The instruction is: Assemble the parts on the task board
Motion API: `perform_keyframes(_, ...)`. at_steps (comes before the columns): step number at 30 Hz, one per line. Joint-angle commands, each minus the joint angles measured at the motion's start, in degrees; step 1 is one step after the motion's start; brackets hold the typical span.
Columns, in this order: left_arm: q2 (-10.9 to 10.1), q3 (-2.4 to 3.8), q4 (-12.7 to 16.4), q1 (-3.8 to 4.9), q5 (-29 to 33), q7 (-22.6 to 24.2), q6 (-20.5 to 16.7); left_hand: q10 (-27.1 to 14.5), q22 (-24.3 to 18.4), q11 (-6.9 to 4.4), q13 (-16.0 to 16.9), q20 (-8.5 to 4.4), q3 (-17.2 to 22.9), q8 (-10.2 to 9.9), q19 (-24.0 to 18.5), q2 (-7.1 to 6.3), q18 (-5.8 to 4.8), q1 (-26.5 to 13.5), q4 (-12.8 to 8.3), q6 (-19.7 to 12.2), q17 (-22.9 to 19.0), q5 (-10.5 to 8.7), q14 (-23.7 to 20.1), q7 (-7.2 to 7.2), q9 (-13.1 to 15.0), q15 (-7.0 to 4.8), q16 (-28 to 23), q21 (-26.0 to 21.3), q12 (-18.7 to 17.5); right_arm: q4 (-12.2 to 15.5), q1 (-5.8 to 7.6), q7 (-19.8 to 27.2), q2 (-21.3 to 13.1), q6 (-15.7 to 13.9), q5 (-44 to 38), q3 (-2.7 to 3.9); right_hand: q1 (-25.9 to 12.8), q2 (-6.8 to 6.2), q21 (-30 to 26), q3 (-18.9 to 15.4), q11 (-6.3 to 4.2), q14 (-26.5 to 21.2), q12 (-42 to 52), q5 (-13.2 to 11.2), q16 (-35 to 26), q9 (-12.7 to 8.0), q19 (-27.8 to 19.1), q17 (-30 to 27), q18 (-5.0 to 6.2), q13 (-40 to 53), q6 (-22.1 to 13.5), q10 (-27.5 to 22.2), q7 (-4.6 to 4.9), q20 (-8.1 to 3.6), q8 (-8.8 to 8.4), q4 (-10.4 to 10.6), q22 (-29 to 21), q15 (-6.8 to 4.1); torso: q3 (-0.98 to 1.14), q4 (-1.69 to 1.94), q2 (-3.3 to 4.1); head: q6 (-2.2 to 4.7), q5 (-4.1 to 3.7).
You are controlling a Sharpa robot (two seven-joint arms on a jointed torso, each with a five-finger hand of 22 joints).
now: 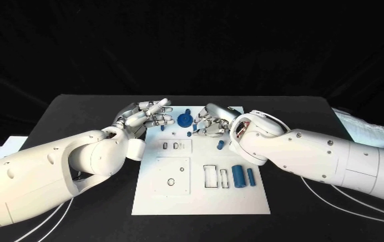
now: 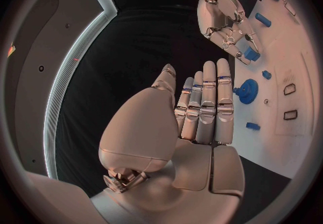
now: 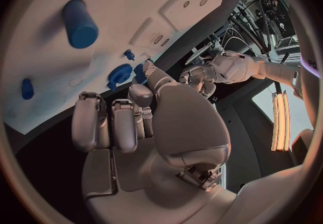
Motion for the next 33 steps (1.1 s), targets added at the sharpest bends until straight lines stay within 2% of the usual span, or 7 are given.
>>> perform_keyframes(1,0.0,0.04,0.1,0.06,0.1,0.5,0.8,0.4,-0.1,-0.02,0.0,0.05,0.0,0.0,-0.1,0.38,0.59,0.1,-0.5,0.4,0.1,-0.18,0.2,-0.07,0.1,-0.21,-0.2,-0.3,-0.2,0.0,-0.42,-3.6,1.1,2.5,-5.3,-0.16,-0.1,0.28,-0.1,0.4,-0.07,3.3,-0.4,0.1,-0.3,0.1,-0.2,1.8,-0.91,-0.1,1.1,-0.1,-0.3,-0.35,0.31,0.0,-0.1,-0.34,0.05,-0.13,0.02,-0.11,0.32)
perform_keyframes(8,0.0,0.04,0.0,0.08,0.1,0.6,0.7,0.4,-0.1,-0.03,-0.1,0.05,0.0,0.0,-0.1,0.39,0.59,0.1,-0.5,0.4,0.1,-0.18,0.2,-0.07,0.1,-0.21,-0.2,-0.3,-0.2,-0.6,-1.29,-4.3,3.7,3.8,-7.5,-0.65,-0.3,0.16,-0.2,0.4,-0.06,3.3,-0.6,0.0,-0.3,0.1,-0.2,1.7,-0.89,-0.2,1.1,-0.2,-0.28,-0.37,0.28,0.1,-0.2,-0.34,0.15,-0.13,0.05,-0.29,0.61)
perform_keyframes(15,0.0,0.05,0.0,0.09,0.1,0.6,0.7,0.4,-0.1,-0.03,-0.1,0.05,0.0,-0.1,-0.1,0.4,0.58,0.1,-0.5,0.5,0.1,-0.18,0.2,-0.07,0.1,-0.21,-0.3,-0.3,-0.2,-1.0,-2.04,-4.6,5.2,4.2,-8.9,-0.85,-0.5,0.05,-0.2,0.4,-0.04,3.3,-0.6,0.0,-0.4,0.1,-0.2,1.7,-0.89,-0.1,1.1,-0.2,-0.26,-0.38,0.26,0.1,-0.2,-0.34,0.07,-0.07,0.0,-0.48,0.79)
perform_keyframes(17,0.0,0.05,0.0,0.1,0.1,0.6,0.6,0.4,-0.1,-0.03,-0.1,0.05,0.0,-0.1,-0.1,0.4,0.58,0.1,-0.5,0.5,0.1,-0.18,0.2,-0.07,0.1,-0.21,-0.3,-0.3,-0.2,-1.1,-2.2,-4.8,5.6,4.3,-9.3,-0.9,-0.6,-0.01,-0.2,0.4,-0.04,3.3,-0.6,0.0,-0.3,0.1,-0.3,1.8,-0.88,-0.1,1.1,-0.2,-0.26,-0.38,0.25,0.1,-0.2,-0.34,0.12,-0.1,0.01,-0.49,0.89)
perform_keyframes(33,0.0,0.05,0.1,0.1,0.1,0.5,0.7,0.4,-0.1,-0.03,-0.1,0.05,0.0,-0.1,-0.1,0.4,0.58,0.1,-0.5,0.5,0.1,-0.18,0.2,-0.07,0.1,-0.21,-0.3,-0.3,-0.2,-1.8,-2.8,-5.6,6.7,5.2,-11.1,-1.05,-1.0,-0.5,-0.4,0.3,0.0,3.2,-1.2,0.1,-0.5,0.0,-0.5,1.5,-0.81,-0.6,0.9,-0.6,-0.19,-0.39,0.11,0.1,-0.6,-0.32,0.18,-0.16,0.04,-0.75,1.1)
